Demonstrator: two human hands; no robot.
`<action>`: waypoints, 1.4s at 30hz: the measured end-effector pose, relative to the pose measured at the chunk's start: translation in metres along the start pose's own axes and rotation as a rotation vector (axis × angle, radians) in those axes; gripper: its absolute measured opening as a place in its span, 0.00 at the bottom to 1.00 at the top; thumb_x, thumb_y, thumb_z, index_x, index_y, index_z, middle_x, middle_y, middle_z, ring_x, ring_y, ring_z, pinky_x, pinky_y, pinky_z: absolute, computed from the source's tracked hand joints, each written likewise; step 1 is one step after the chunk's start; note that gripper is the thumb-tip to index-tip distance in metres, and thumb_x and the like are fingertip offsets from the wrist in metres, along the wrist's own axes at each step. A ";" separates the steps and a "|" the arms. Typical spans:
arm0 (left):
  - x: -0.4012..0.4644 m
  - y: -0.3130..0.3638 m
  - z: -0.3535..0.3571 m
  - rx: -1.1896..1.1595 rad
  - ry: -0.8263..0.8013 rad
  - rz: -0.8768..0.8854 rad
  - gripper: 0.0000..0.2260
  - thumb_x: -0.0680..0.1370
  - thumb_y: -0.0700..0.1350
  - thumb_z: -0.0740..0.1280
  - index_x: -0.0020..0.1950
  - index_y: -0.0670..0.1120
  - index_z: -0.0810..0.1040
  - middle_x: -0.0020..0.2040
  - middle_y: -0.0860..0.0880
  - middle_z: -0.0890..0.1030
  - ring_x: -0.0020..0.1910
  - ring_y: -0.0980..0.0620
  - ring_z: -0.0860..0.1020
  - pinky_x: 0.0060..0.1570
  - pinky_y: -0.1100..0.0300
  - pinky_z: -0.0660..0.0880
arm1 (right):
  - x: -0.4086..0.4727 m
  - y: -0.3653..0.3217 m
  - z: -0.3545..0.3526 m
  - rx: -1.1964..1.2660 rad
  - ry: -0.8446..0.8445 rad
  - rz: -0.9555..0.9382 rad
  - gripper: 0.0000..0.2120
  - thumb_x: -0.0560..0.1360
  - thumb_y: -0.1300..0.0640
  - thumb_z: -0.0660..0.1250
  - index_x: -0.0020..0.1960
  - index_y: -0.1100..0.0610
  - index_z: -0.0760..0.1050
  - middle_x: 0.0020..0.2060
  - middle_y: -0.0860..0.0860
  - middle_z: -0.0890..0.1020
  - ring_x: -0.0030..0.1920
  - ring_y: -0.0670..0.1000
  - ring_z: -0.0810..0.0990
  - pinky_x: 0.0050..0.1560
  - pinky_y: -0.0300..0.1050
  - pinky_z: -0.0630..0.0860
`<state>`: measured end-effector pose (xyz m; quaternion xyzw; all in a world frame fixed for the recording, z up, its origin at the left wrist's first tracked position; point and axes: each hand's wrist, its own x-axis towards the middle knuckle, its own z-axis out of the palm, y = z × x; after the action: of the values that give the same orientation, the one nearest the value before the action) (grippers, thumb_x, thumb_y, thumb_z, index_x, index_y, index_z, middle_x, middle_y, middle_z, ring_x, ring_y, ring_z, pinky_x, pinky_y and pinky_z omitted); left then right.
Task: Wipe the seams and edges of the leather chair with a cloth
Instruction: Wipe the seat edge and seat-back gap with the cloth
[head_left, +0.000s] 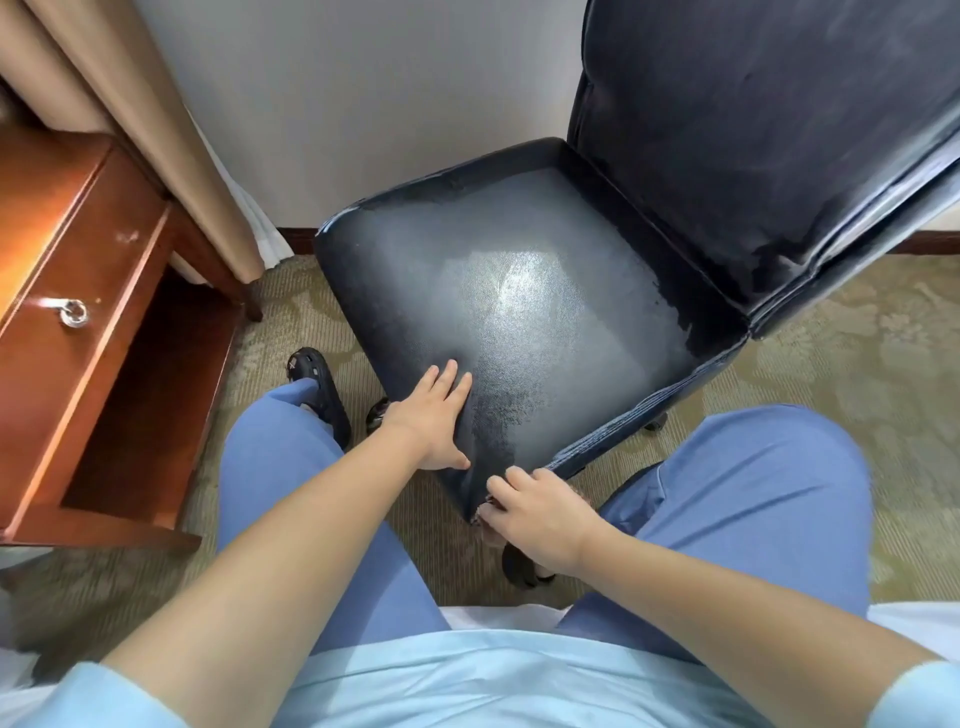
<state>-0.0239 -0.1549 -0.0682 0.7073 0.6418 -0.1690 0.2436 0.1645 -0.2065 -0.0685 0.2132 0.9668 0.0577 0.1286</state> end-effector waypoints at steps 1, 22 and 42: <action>0.000 0.001 0.000 -0.003 -0.001 -0.001 0.52 0.71 0.60 0.72 0.79 0.48 0.36 0.79 0.50 0.35 0.78 0.49 0.37 0.72 0.42 0.61 | -0.003 0.003 -0.002 0.049 -0.010 0.044 0.08 0.62 0.51 0.73 0.41 0.50 0.80 0.37 0.49 0.76 0.36 0.51 0.75 0.27 0.42 0.66; -0.005 0.020 0.004 -0.061 -0.052 -0.057 0.62 0.64 0.62 0.76 0.78 0.45 0.33 0.76 0.47 0.28 0.76 0.44 0.31 0.68 0.38 0.65 | -0.009 -0.026 -0.010 0.749 0.050 0.983 0.10 0.75 0.50 0.61 0.54 0.52 0.68 0.50 0.49 0.81 0.53 0.54 0.77 0.41 0.46 0.70; -0.009 0.028 0.009 -0.130 -0.072 -0.066 0.63 0.63 0.62 0.77 0.76 0.54 0.29 0.73 0.46 0.23 0.74 0.43 0.27 0.68 0.37 0.64 | -0.003 -0.027 -0.010 1.089 0.095 1.242 0.08 0.75 0.49 0.62 0.46 0.52 0.64 0.43 0.52 0.81 0.46 0.58 0.78 0.41 0.47 0.71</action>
<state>0.0033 -0.1684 -0.0670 0.6619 0.6652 -0.1600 0.3063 0.1534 -0.2329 -0.0627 0.7383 0.5702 -0.3491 -0.0889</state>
